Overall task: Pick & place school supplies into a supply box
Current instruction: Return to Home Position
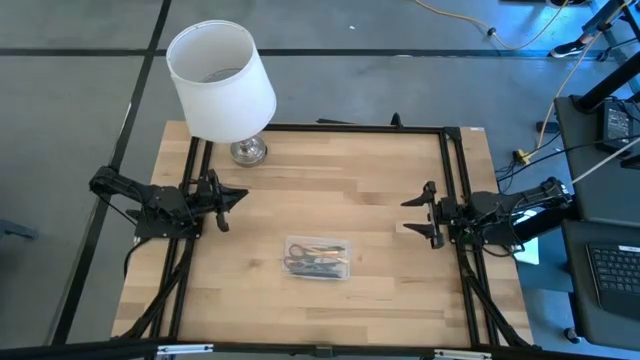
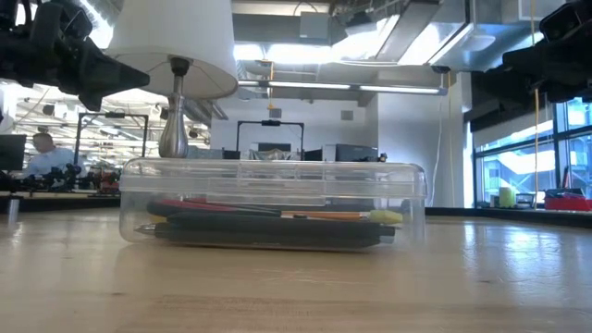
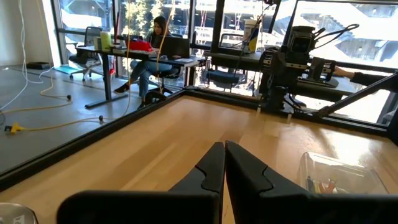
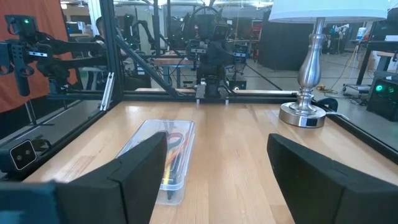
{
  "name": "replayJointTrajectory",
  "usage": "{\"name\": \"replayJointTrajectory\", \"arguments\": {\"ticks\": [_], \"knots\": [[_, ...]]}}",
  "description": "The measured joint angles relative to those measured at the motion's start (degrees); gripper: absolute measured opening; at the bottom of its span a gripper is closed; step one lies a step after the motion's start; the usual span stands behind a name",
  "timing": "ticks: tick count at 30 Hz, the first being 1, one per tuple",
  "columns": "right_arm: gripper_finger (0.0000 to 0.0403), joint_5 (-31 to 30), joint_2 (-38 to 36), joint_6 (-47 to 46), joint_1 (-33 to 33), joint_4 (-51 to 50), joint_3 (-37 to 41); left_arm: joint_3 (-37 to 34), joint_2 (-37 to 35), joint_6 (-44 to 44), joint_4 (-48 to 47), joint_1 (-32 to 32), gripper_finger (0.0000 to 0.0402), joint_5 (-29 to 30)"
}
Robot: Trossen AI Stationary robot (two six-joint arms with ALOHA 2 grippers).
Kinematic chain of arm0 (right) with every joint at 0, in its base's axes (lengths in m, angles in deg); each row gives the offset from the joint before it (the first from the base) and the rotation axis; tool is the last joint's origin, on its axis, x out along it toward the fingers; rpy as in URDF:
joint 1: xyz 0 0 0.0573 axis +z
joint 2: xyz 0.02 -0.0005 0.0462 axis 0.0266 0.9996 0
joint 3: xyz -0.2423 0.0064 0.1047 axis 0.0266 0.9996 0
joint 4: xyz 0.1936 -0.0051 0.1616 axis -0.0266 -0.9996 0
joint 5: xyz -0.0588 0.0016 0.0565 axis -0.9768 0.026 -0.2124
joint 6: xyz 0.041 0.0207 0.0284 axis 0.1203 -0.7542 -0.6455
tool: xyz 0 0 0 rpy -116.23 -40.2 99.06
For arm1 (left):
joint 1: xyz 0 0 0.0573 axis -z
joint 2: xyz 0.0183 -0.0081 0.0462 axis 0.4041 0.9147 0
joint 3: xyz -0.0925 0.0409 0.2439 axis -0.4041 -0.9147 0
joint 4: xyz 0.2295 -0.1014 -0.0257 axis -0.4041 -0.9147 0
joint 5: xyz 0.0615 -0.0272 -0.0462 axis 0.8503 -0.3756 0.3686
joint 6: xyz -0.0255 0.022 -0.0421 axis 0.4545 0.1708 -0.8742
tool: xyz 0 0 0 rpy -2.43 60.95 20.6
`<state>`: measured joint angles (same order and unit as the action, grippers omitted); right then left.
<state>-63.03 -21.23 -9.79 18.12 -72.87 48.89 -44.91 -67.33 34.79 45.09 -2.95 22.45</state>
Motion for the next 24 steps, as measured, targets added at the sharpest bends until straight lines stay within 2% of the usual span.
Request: {"name": "replayJointTrajectory", "arguments": {"ticks": [24], "knots": [[0.0282,-0.01,-0.02,0.0,0.01,0.0,0.0,0.0,0.0,0.01,0.0,0.0,0.0011,0.0]]}}
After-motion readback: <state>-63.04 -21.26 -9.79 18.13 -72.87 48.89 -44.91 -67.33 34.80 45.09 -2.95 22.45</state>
